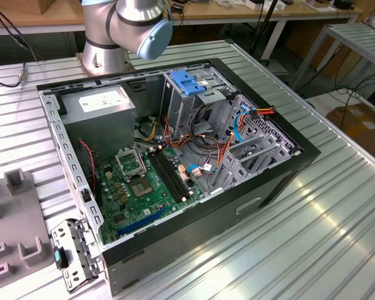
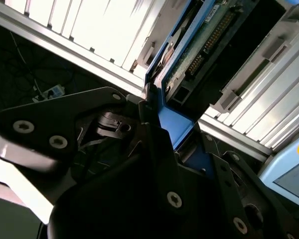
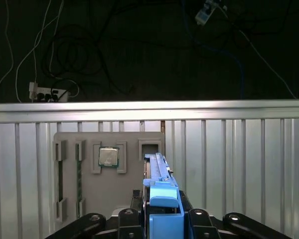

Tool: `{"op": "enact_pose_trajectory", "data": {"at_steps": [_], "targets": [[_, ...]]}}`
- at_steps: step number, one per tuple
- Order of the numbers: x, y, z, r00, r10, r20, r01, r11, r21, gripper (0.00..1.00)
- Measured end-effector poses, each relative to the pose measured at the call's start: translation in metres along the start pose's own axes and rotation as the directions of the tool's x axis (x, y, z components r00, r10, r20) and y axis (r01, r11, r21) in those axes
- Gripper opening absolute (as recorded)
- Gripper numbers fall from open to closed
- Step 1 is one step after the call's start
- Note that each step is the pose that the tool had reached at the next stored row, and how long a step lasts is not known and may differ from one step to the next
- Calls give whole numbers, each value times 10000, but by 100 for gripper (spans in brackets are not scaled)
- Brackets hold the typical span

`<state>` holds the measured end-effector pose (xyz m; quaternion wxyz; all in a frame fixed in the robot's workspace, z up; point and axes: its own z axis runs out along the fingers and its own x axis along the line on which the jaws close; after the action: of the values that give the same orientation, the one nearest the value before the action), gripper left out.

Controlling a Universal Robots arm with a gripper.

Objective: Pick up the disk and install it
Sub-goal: 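Pick up the disk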

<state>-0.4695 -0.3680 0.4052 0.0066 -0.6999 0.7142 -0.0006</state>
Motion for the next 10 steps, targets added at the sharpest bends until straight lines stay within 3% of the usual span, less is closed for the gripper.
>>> {"op": "enact_pose_trajectory", "data": {"at_steps": [6,10], "targets": [[-1,-1,-146,10000,0,3,0,10000,-6,37],[-2,-2,-291,10000,0,5,0,10000,-14,37]]}}
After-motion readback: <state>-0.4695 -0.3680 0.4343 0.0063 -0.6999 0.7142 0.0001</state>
